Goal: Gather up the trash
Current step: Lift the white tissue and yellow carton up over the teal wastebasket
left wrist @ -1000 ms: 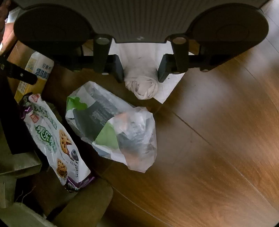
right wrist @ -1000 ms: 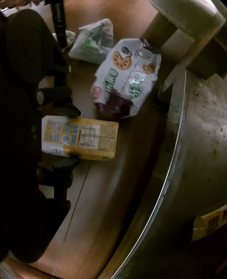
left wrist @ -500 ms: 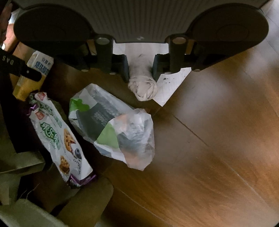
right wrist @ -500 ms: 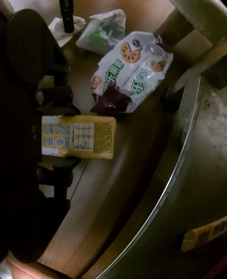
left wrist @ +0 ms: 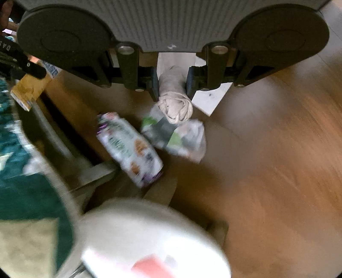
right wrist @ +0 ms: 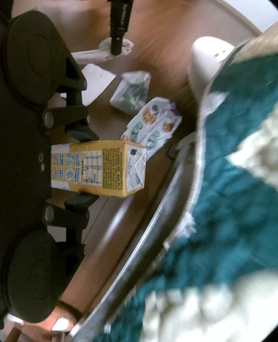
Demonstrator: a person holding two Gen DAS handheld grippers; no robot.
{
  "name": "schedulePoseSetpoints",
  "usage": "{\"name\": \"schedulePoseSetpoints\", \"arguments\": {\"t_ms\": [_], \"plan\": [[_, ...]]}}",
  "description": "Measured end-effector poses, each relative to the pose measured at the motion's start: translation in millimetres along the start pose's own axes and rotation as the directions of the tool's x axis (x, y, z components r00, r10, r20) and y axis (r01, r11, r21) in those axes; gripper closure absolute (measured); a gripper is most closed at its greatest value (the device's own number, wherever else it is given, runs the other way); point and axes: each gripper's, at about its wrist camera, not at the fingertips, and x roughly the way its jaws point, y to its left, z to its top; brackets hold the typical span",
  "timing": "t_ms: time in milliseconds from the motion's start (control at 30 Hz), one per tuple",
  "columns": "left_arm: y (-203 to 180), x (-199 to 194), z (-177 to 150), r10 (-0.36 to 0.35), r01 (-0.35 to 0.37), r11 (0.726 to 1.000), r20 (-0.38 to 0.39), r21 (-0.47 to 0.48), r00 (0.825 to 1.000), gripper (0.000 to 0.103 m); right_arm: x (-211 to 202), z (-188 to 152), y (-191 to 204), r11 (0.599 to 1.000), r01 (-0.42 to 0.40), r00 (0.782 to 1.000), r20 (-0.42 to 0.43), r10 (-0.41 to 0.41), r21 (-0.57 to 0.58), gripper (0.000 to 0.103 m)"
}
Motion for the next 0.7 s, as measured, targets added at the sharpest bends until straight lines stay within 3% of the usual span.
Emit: {"name": "schedulePoseSetpoints", "arguments": {"t_ms": [133,300,700], "plan": [[-12.4,-56.8,5.0,-0.031,0.029,0.999,0.094,0.027,0.995,0.078,-62.4,-3.4,4.8,1.000,-0.005,0.996,0.090,0.006,-0.012,0.053],[-34.3,-133.7,11.1,-0.073,0.057,0.996,0.226,0.073,0.971,0.078,-135.8,-10.2,13.9,1.000,-0.016,0.981,0.195,0.019,-0.017,0.053],[-97.5,-314.2,-10.5,-0.202,0.109,0.968,0.444,0.225,0.873,0.078,-304.2,-37.8,26.8,0.997,-0.014,0.901,0.431,0.046,-0.078,0.053]]}}
